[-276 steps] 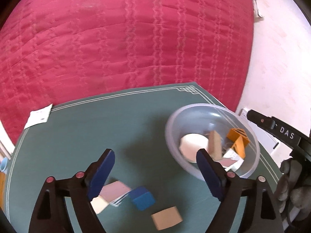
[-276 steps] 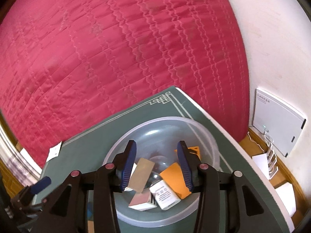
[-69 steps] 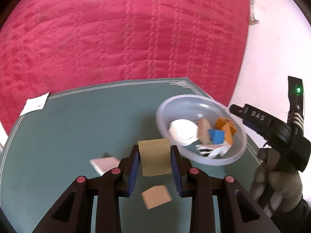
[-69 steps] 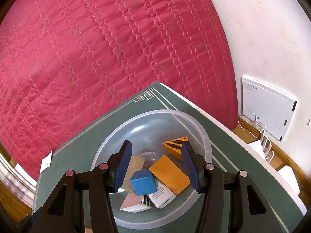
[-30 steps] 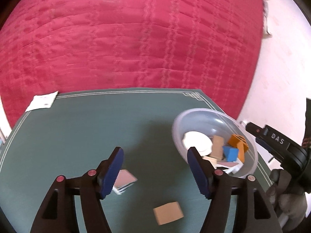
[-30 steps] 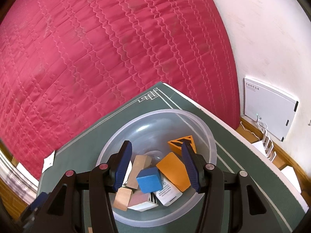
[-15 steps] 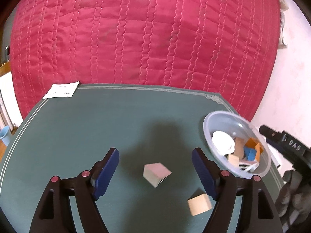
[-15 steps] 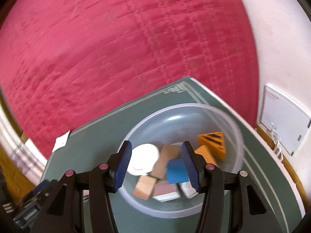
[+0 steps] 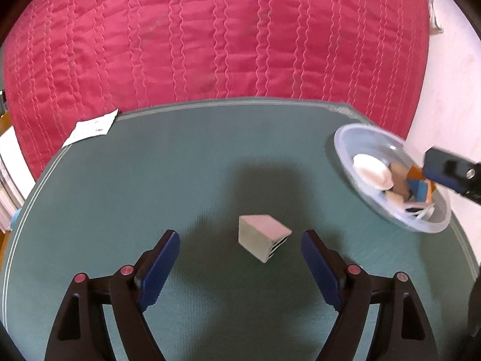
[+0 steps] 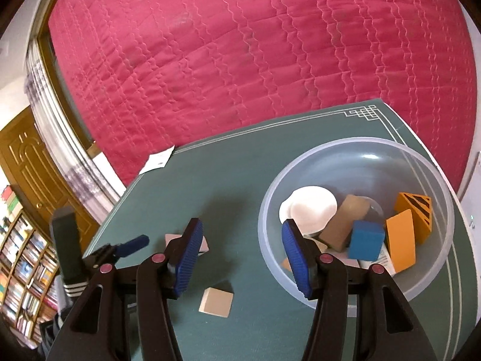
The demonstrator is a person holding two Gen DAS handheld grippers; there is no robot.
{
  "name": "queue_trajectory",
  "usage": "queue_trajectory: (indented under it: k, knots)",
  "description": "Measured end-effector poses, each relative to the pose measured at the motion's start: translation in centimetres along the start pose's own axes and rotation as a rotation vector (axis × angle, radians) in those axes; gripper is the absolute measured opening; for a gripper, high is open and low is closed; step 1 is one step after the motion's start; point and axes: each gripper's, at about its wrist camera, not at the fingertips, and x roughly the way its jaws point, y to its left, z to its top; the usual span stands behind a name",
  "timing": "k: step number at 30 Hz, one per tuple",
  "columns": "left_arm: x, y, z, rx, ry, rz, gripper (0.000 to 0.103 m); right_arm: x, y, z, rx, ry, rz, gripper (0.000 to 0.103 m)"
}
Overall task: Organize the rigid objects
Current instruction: 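Move the left tool to the pale pink cube and grasp it, then grasp the tan wooden cube with the right tool while the left holds the pink cube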
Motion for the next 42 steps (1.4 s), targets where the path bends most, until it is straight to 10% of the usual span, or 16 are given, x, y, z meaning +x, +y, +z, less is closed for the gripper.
queue_trajectory:
  k: [8,16,21,42]
  knots:
    - [1.7,-0.6,0.2,0.040,0.056,-0.003,0.080,0.6,0.3,-0.2,-0.012,0.022,0.021,0.056]
    - [2.7,-0.7,0.3,0.044,0.099,-0.072,0.040,1.3,1.3,-1.1,-0.061,0.095,0.181,0.056]
    - [2.1,-0.5,0.2,0.034,0.072,-0.070,0.039,2.2,3.7,-2.8,-0.195,0.174,0.252,0.056]
    - [-0.8,1.9,0.1,-0.021,-0.006,0.039,0.039,5.1,5.6,-6.6,-0.467,0.289,0.094,0.057]
